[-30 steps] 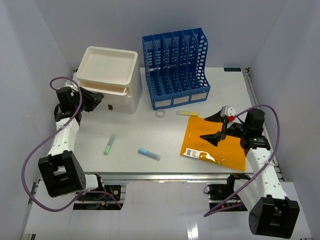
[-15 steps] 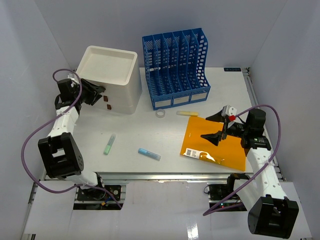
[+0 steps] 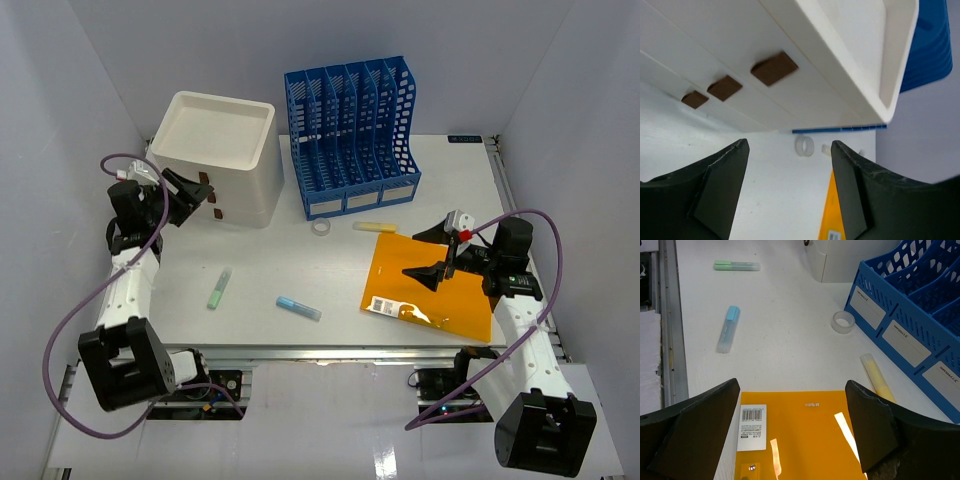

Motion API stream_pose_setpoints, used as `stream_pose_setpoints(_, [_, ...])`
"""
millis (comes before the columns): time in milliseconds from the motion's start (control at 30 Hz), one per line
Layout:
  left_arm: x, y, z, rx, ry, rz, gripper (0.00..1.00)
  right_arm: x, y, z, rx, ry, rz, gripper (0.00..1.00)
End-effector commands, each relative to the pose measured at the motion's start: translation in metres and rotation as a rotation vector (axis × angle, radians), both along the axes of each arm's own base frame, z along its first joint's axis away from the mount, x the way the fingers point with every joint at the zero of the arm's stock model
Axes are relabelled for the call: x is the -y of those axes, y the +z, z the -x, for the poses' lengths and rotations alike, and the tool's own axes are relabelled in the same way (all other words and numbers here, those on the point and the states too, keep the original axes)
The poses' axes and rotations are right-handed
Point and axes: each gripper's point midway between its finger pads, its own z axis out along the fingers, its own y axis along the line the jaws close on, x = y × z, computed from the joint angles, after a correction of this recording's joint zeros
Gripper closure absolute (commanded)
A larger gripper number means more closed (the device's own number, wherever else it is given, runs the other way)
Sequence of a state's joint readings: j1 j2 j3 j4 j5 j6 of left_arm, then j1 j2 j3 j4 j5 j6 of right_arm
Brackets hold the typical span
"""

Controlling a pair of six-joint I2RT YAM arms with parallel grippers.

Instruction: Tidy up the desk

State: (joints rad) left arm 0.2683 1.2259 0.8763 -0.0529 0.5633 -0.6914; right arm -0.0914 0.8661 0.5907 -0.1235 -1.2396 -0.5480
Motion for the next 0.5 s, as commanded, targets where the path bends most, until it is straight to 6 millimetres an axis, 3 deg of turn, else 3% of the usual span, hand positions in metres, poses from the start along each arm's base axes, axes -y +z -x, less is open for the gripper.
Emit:
stream_pose_setpoints(0, [0.006, -0.021, 0.013, 0.116, -0.13, -0.166, 0.17, -0.001, 0.005, 0.001, 0.016, 0.018, -0.013, 0.07])
stream_pose_setpoints(100, [0.007, -0.046, 0.011, 0.156, -0.195, -0.247, 0.16, 0.0, 0.005, 0.001, 0.017, 0.019, -0.015, 0.07])
stream_pose_setpoints(233, [0.001, -0.053, -0.004, 0.259, -0.219, -0.357, 0.16, 0.001, 0.005, 0.001, 0.014, 0.015, -0.017, 0.07])
stream_pose_setpoints(467, [-0.007, -0.068, -0.033, 0.271, -0.247, -0.391, 0.21, 0.003, 0.002, -0.001, 0.005, 0.009, -0.021, 0.07])
